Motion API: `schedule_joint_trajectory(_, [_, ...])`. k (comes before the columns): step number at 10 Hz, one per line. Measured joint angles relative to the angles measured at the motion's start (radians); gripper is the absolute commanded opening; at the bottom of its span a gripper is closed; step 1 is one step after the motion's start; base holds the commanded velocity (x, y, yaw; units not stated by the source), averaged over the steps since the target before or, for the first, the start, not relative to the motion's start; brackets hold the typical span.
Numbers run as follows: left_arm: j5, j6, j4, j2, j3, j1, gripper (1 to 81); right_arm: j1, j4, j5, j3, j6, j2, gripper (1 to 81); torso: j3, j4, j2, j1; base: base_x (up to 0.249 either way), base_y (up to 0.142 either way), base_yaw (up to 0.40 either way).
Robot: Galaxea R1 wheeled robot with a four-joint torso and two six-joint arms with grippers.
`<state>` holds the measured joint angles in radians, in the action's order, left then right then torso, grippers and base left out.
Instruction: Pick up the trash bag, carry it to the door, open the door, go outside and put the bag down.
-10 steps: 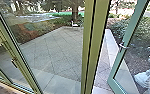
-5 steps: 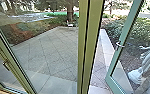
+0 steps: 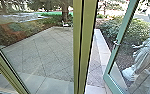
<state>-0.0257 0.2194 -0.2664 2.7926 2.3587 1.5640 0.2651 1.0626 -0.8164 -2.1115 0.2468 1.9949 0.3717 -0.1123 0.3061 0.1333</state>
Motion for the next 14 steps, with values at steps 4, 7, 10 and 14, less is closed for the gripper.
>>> schedule_joint_trajectory(4, [0.0,0.0,0.0,0.0,0.0,0.002,1.0,-0.008,0.02,0.069,-0.057,0.0,0.001,81.1,0.0,0.0,0.0,0.0,0.0,0.0,0.0])
schedule_joint_trajectory(7, [-0.001,0.0,0.0,0.0,0.0,0.002,1.0,-0.007,0.035,0.15,-0.15,0.009,0.03,81.1,0.0,0.0,0.0,0.0,0.0,0.0,0.0])
schedule_joint_trajectory(10, [-0.001,0.0,-0.002,0.0,-0.003,0.003,1.0,0.052,-0.007,0.137,-0.18,0.017,0.033,81.1,0.0,0.0,0.0,0.0,0.0,0.0,0.0])
schedule_joint_trajectory(14, [-0.001,0.0,-0.003,0.0,-0.003,0.003,1.0,0.064,-0.256,-0.155,-0.139,0.02,0.036,81.1,0.0,-0.001,0.0,0.0,0.0,0.0,0.0])
